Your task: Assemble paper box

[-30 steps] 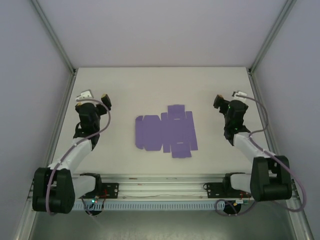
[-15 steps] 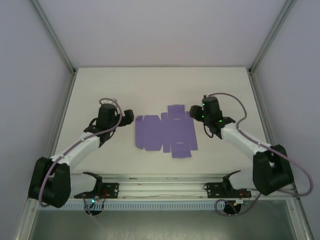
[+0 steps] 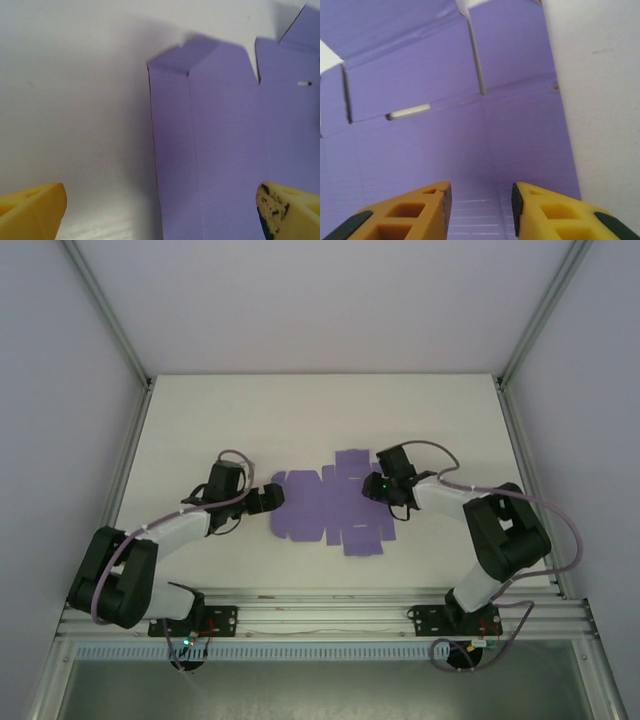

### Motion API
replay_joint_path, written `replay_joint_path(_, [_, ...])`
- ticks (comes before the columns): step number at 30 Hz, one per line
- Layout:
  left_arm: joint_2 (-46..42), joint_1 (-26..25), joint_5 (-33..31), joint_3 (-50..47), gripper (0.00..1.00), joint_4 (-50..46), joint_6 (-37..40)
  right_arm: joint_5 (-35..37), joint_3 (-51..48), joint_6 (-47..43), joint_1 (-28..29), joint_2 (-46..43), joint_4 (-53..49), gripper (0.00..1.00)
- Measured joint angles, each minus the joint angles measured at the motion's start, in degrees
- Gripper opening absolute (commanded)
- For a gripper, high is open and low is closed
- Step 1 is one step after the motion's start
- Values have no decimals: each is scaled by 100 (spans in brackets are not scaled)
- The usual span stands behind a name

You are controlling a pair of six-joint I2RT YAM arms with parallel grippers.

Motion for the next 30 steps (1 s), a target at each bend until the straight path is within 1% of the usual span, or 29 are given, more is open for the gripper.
replay_joint_path(4, [343, -35, 520, -37, 87, 404, -96, -24, -28, 120, -9, 72, 203, 37])
replay_joint_path(8, [507, -35, 1073, -90, 79, 1080, -249, -66, -35, 192, -9, 144, 409, 37])
replay_joint_path(10, [544, -35, 1207, -120, 72, 1329, -317, -66, -85, 236, -11, 144, 492, 37])
replay_joint_path(11, [560, -35, 1257, -122, 71, 1423, -332, -63, -111, 249, -11, 142, 535, 37])
replay_joint_path(13, [575, -35, 1344, -122, 62, 1591, -385, -66, -168, 258, -11, 116, 634, 37])
replay_joint_path(19, [789, -35, 1399, -7, 48, 1810, -428, -114, -264, 297, -11, 90, 857, 37])
replay_joint_path(22, [1067, -35, 1386, 111, 28, 1810, -439, -166, -264, 323, -11, 90, 909, 37])
replay_joint_path(23, [1134, -35, 1384, 138, 26, 1814, -417, -177, -264, 341, -11, 92, 920, 38])
replay_joint_path(24, [1202, -35, 1379, 170, 22, 1808, -398, -181, -264, 345, -13, 92, 927, 39])
replay_joint_path(25, [1255, -35, 1373, 201, 16, 1805, -382, -199, -264, 367, -33, 92, 929, 40])
replay_joint_path(26, [1285, -35, 1360, 234, 12, 1803, -369, -223, -264, 396, -59, 92, 931, 43])
replay_joint_path(27, [1298, -35, 1351, 271, 3, 1788, -385, -295, -262, 459, -120, 90, 931, 47])
replay_joint_path(28, [1296, -35, 1355, 317, 0, 1775, -420, -391, -262, 490, -188, 70, 933, 48])
replay_joint_path(29, [1287, -35, 1360, 387, 0, 1781, -437, -472, -262, 507, -258, 33, 925, 52])
replay_joint_path(30, [1272, -50, 1373, 452, 0, 1792, -424, -557, -262, 518, -358, -50, 905, 58])
